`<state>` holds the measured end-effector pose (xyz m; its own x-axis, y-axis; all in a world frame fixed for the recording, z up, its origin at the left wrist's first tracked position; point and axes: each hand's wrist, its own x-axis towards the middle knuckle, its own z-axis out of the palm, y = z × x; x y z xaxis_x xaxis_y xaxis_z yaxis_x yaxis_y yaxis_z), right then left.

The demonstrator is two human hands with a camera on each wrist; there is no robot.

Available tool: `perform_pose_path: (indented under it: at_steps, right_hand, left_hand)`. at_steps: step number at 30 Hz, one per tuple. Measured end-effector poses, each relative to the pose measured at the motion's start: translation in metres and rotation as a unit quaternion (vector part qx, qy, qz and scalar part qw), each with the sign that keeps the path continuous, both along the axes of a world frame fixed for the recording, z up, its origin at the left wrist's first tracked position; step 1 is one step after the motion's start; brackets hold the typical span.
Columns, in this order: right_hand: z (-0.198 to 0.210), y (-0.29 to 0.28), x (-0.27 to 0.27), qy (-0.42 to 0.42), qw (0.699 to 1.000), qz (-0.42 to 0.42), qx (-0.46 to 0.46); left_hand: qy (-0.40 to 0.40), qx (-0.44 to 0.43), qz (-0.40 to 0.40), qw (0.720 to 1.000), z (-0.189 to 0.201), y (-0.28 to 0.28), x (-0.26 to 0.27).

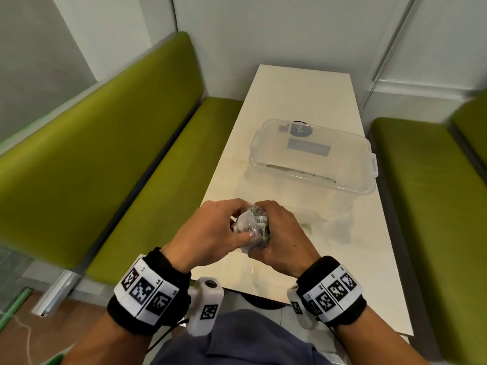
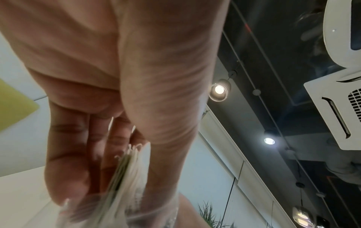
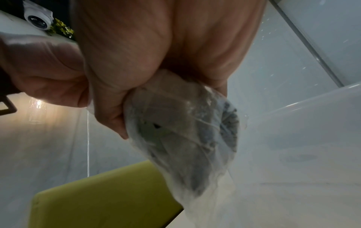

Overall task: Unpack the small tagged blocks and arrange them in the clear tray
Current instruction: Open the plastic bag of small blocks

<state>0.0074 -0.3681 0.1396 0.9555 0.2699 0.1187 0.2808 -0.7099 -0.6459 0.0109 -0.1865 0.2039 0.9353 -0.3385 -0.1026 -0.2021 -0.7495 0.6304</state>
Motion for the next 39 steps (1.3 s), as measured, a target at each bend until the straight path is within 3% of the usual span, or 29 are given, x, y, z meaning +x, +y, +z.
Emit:
perform_pose_path:
  at_steps: [4,14,21,39]
  right_hand:
    - [-0.002,-0.004,0.001,-0.001,1.000,-0.011,-0.002]
    - [0.002,-0.034,-0.006,0.003,0.999,-0.052,0.013]
    - [0.007,-0.044,-0.010,-0.006,1.000,-0.031,0.000]
    - [0.013,-0.061,-0.013,0.026,0.999,-0.027,0.009]
  left_hand:
    - [-0.009,0.003,-0.007,1.000,0.002,-0.001,0.002]
    - [0.050,-0.157,0.004,0.986,0.004,-0.011,0.007]
    - [0.017,-0.031,-0.044,0.998,0.009,-0.040,0.002]
    - [0.018,-0.026,-0.054,0.998,0.008,-0.062,-0.003]
